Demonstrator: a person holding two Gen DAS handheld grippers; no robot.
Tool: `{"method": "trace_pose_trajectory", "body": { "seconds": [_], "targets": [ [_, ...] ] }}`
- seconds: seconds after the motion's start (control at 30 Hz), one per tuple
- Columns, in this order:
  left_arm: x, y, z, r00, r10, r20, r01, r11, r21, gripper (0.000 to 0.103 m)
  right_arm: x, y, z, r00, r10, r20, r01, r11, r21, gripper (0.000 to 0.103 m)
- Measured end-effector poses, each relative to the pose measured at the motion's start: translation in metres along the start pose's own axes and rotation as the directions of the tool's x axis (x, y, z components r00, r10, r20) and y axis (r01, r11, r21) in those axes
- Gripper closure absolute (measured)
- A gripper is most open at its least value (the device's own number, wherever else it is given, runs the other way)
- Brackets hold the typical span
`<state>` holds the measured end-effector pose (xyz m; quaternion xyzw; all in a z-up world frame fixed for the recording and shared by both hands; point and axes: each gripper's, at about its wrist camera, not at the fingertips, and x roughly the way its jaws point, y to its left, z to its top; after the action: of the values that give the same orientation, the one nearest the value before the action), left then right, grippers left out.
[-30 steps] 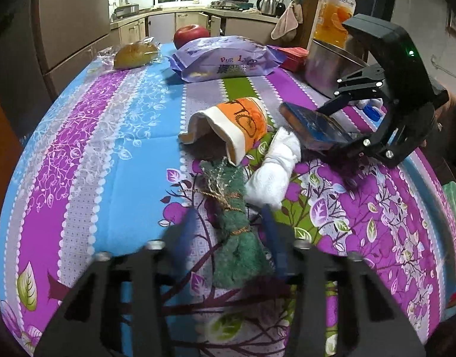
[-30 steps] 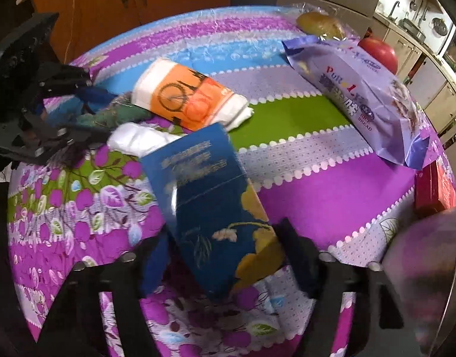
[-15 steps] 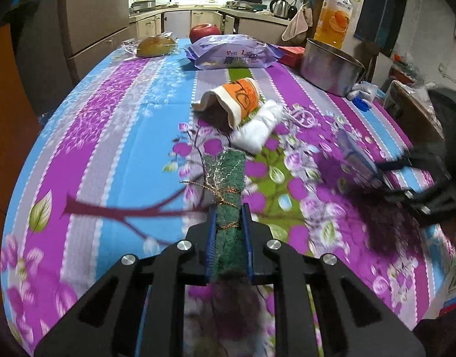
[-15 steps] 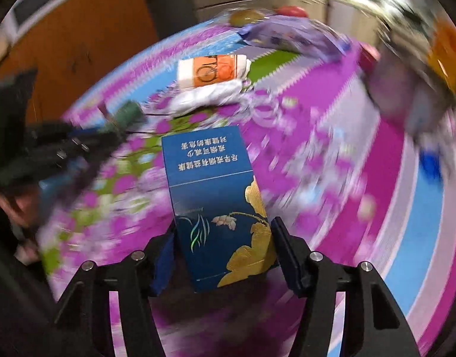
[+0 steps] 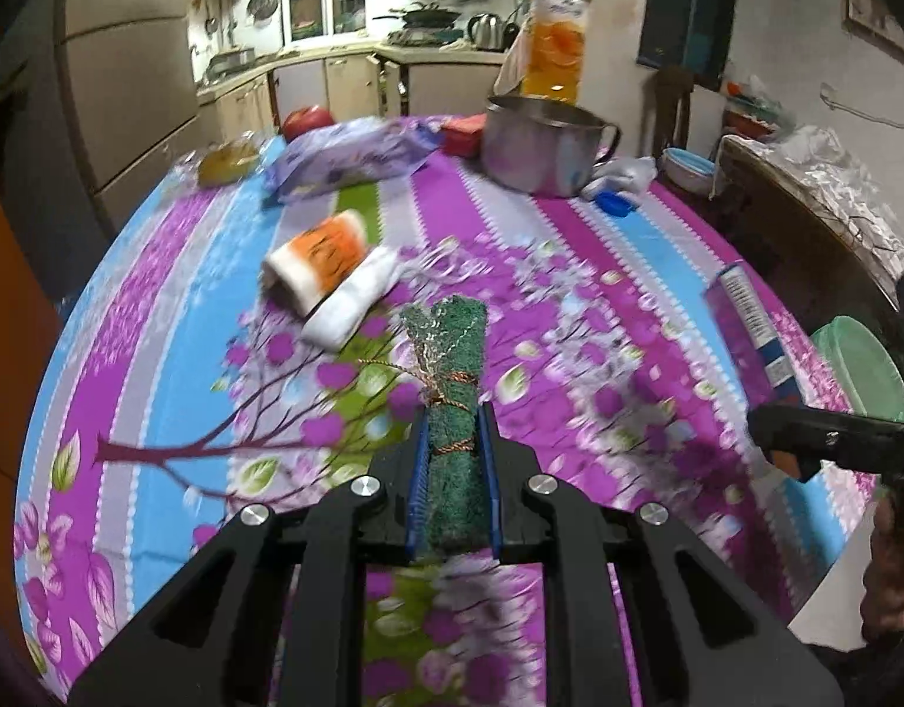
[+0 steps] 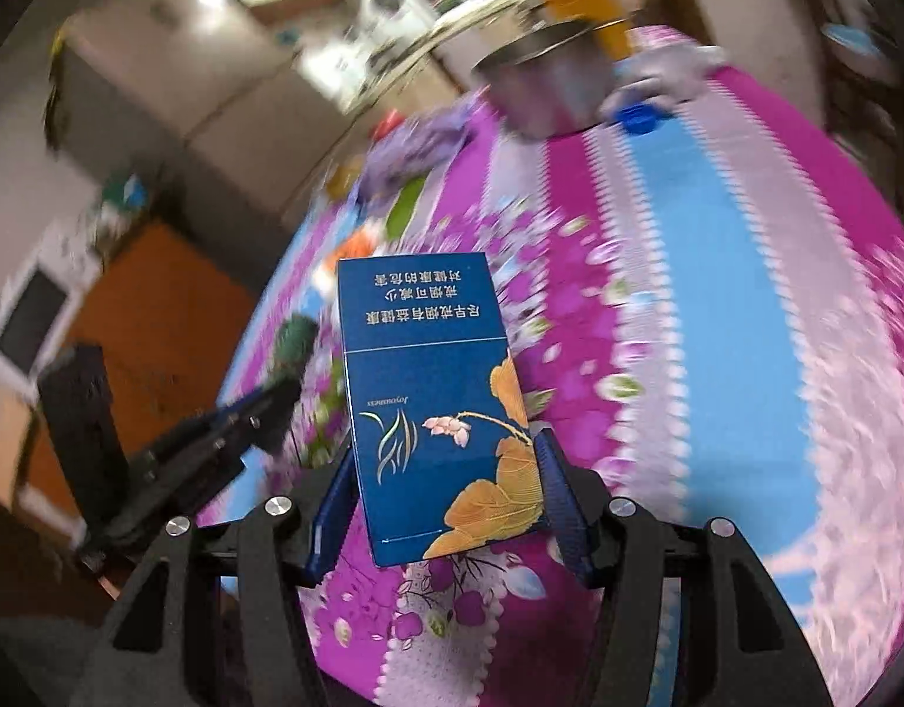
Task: Collect trash
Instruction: 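Carry the blue box with the right gripper over the green bin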
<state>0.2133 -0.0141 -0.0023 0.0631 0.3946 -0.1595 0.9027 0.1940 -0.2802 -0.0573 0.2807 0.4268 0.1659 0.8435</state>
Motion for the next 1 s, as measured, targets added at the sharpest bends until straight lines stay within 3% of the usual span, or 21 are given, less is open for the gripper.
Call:
{"method": "trace_pose_trajectory", "body": {
  "seconds": [0.3,0.5,0.7,1.0],
  "targets": [
    [-0.002,-0.044,0.030,0.999,0.009,0.041,-0.011,0.998,0.054,0.089,-0.059,-0.024,-0.014,0.993,-0.065,0.101,0.058,0.996,0.071,0.045],
    [0.000,-0.073,0.036,0.997,0.049,0.055,-0.054,0.994,0.100,0.089,-0.070,-0.030,-0.017,0.989,-0.050,0.136,0.037,0.995,0.094,0.045],
    [0.000,-0.094,0.035,0.998,0.038,0.050,-0.044,0.991,0.125,0.089,-0.082,-0.036,-0.022,0.984,-0.039,0.174,0.018,0.992,0.121,0.045],
    [0.000,-0.123,0.036,0.999,0.028,0.045,-0.035,0.985,0.170,0.089,-0.107,-0.040,-0.034,0.968,-0.093,0.233,0.065,0.990,0.128,0.045]
  ]
}}
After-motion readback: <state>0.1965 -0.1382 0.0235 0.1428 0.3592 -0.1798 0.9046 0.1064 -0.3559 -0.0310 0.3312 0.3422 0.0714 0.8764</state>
